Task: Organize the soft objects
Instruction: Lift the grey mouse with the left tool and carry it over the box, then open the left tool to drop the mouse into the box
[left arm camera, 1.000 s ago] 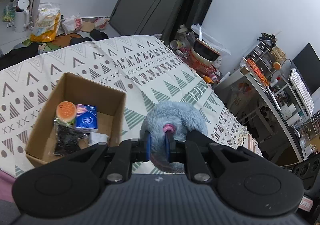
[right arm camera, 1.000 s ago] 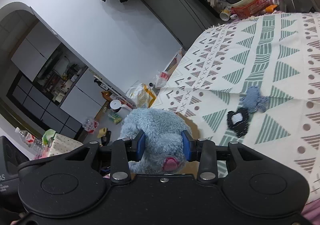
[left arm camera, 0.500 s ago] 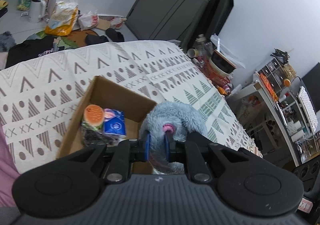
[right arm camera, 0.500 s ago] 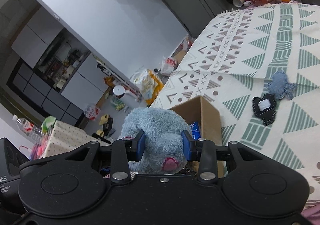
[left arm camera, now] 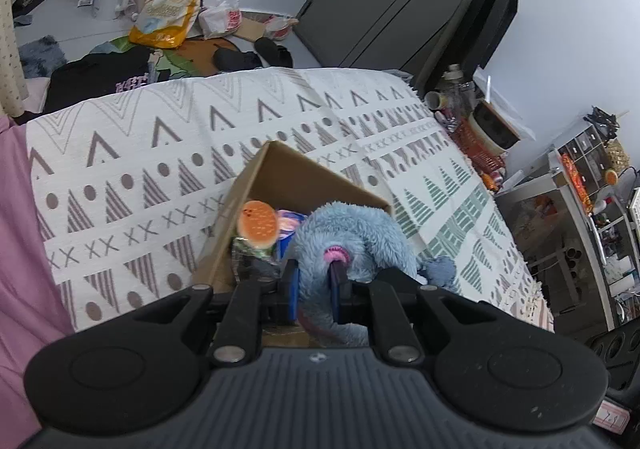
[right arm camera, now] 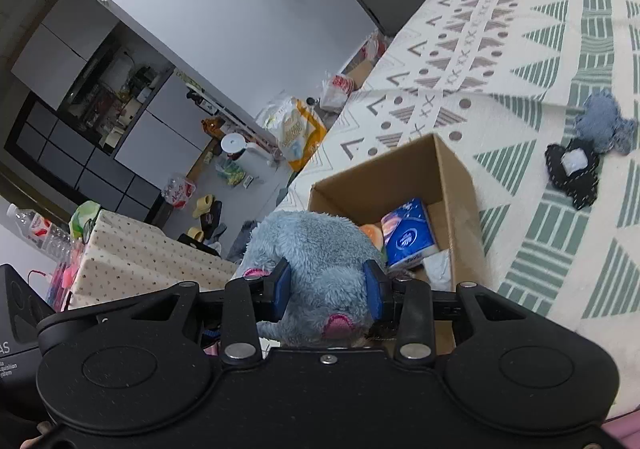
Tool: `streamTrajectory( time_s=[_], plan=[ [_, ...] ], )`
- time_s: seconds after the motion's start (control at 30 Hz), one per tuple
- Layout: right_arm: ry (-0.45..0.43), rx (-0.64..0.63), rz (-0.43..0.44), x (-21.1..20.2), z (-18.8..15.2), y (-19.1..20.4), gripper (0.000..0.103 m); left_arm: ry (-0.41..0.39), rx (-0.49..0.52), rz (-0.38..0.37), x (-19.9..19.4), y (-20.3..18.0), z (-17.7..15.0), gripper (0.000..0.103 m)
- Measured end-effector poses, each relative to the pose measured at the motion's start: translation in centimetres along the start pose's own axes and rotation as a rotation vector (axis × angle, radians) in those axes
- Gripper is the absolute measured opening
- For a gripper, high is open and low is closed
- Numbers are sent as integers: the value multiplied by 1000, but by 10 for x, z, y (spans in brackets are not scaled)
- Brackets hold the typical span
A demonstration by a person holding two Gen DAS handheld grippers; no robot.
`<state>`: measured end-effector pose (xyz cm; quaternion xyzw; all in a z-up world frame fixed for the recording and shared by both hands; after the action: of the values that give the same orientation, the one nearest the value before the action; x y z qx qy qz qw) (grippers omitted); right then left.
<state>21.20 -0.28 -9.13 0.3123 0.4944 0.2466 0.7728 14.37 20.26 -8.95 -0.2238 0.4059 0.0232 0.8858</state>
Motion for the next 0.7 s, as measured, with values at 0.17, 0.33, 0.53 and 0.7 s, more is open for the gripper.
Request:
streamTrajectory(
  time_s=[0.17, 0.33, 0.53, 0.7],
  plan=[
    [58, 22, -20, 14, -8, -3, 42, 59, -23, 30, 6, 11, -3, 16],
    [88, 49, -53, 17, -12, -8, 56, 117, -38, 68, 9, 14, -5, 27],
    [47, 45, -56, 0, -8, -9, 67, 97, -34, 76, 0, 12, -4, 47],
    [18, 51, -65, -17, -5, -16, 70, 92, -34, 88, -7, 5, -5, 49]
  ],
)
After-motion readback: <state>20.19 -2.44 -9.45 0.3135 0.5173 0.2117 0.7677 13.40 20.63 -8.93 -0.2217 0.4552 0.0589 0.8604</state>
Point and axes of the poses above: each gripper's, at about its wrist camera, not at the fingertips, and x roughly the way its jaws point, y to its left, z to its top, the point moved 1 cm from there along x, roughly the way its jaws point, and after that the axes turned 14 degrees about x, right-handed, at the moved point
